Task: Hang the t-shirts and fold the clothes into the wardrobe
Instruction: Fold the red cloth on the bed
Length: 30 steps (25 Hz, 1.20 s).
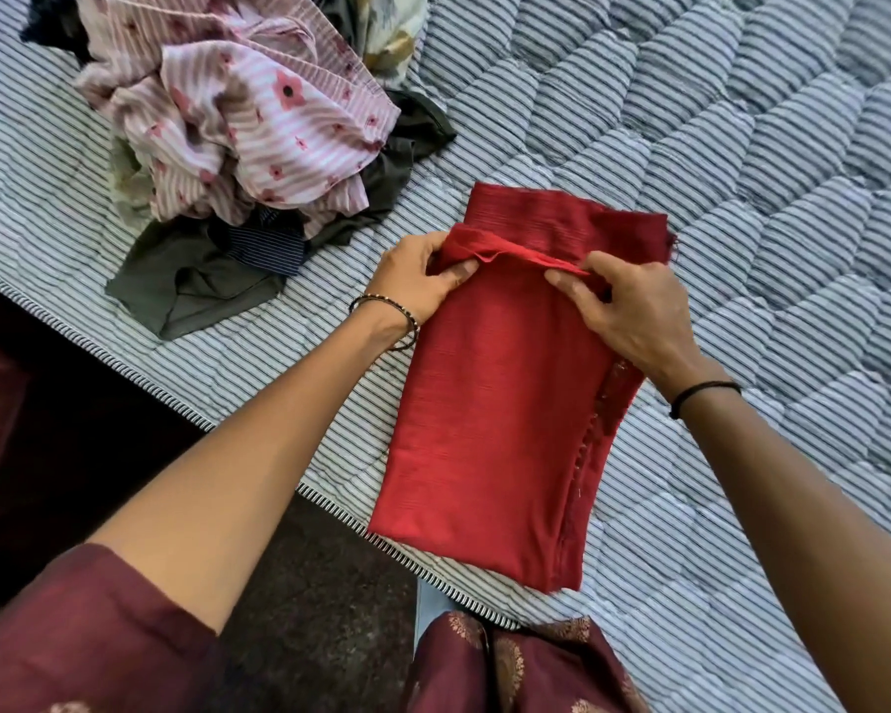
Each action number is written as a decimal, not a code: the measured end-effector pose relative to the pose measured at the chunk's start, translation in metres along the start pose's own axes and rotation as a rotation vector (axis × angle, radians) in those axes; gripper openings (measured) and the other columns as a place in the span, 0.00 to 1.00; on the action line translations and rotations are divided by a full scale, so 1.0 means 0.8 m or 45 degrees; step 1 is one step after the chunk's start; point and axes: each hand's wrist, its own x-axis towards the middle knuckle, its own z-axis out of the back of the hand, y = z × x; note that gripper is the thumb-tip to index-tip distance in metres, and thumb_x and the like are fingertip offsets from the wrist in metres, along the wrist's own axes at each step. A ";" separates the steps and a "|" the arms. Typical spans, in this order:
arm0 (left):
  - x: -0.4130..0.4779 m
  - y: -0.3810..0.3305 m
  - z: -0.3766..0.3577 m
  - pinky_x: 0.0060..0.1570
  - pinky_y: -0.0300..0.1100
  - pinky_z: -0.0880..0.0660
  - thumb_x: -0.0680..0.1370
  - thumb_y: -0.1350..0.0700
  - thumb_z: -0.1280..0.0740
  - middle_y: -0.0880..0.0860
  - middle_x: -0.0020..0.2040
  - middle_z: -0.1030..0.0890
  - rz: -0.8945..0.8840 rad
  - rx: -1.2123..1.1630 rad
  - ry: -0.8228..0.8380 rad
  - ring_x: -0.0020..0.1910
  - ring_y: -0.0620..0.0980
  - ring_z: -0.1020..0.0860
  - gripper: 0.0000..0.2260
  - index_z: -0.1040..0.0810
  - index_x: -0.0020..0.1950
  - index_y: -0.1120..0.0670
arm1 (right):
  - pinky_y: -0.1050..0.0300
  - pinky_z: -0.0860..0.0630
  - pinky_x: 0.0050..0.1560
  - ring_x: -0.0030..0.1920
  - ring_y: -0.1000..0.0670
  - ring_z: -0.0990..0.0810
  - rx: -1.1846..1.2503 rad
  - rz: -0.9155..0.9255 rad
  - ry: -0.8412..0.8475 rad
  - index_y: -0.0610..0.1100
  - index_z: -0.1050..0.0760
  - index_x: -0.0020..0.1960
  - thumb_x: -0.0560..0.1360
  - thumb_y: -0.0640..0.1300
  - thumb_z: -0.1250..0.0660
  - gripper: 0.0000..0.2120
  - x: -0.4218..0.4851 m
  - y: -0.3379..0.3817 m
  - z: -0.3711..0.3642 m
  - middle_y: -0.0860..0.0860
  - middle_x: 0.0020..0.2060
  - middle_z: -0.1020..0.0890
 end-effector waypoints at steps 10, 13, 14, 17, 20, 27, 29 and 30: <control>0.023 -0.044 -0.001 0.50 0.44 0.28 0.78 0.43 0.33 0.48 0.51 0.17 -0.022 0.716 -0.059 0.55 0.52 0.21 0.12 0.20 0.59 0.44 | 0.49 0.23 0.43 0.37 0.48 0.22 0.084 -0.136 -0.027 0.49 0.18 0.47 0.74 0.71 0.34 0.25 0.032 -0.011 0.027 0.52 0.31 0.21; 0.036 -0.053 -0.007 0.45 0.45 0.21 0.78 0.47 0.32 0.50 0.49 0.17 0.013 0.416 -0.243 0.44 0.48 0.17 0.10 0.20 0.57 0.48 | 0.58 0.23 0.53 0.49 0.51 0.19 0.324 -0.162 0.018 0.49 0.20 0.58 0.79 0.63 0.34 0.19 0.046 -0.022 0.030 0.53 0.46 0.18; 0.037 -0.054 -0.011 0.39 0.43 0.20 0.79 0.50 0.32 0.51 0.47 0.16 0.049 0.292 -0.189 0.37 0.46 0.17 0.09 0.21 0.58 0.50 | 0.57 0.24 0.59 0.52 0.52 0.20 0.345 -0.151 0.082 0.49 0.22 0.61 0.80 0.59 0.33 0.17 0.049 -0.025 0.032 0.54 0.49 0.19; 0.032 -0.048 -0.020 0.25 0.35 0.26 0.80 0.58 0.32 0.53 0.43 0.17 0.130 0.126 -0.055 0.25 0.42 0.20 0.09 0.23 0.60 0.55 | 0.46 0.28 0.68 0.55 0.53 0.23 0.276 -0.103 0.191 0.49 0.25 0.64 0.81 0.47 0.32 0.12 0.049 -0.034 0.032 0.53 0.53 0.21; 0.035 -0.046 -0.021 0.27 0.36 0.23 0.80 0.62 0.34 0.54 0.39 0.17 0.105 -0.049 -0.174 0.26 0.43 0.19 0.08 0.22 0.58 0.55 | 0.56 0.25 0.62 0.54 0.53 0.22 0.271 -0.043 0.039 0.46 0.22 0.62 0.81 0.41 0.33 0.10 0.052 -0.033 0.036 0.52 0.53 0.19; 0.038 -0.048 -0.030 0.46 0.30 0.25 0.78 0.57 0.32 0.52 0.66 0.27 -0.103 0.020 -0.279 0.44 0.41 0.19 0.21 0.33 0.69 0.54 | 0.58 0.46 0.61 0.65 0.45 0.29 -0.031 -0.085 -0.260 0.45 0.23 0.62 0.80 0.52 0.36 0.15 0.058 -0.029 0.024 0.48 0.59 0.21; 0.019 -0.040 -0.038 0.52 0.39 0.25 0.76 0.55 0.32 0.52 0.63 0.28 -0.324 0.412 -0.322 0.50 0.46 0.21 0.24 0.33 0.71 0.51 | 0.59 0.46 0.59 0.64 0.43 0.29 -0.089 -0.014 -0.299 0.46 0.19 0.55 0.78 0.52 0.34 0.12 0.046 -0.024 0.018 0.48 0.55 0.22; 0.011 -0.034 -0.043 0.55 0.44 0.27 0.77 0.54 0.33 0.52 0.61 0.28 -0.429 0.627 -0.314 0.53 0.48 0.23 0.23 0.32 0.71 0.50 | 0.58 0.45 0.59 0.62 0.42 0.29 -0.123 0.031 -0.279 0.45 0.18 0.51 0.78 0.52 0.33 0.12 0.041 -0.024 0.012 0.47 0.53 0.22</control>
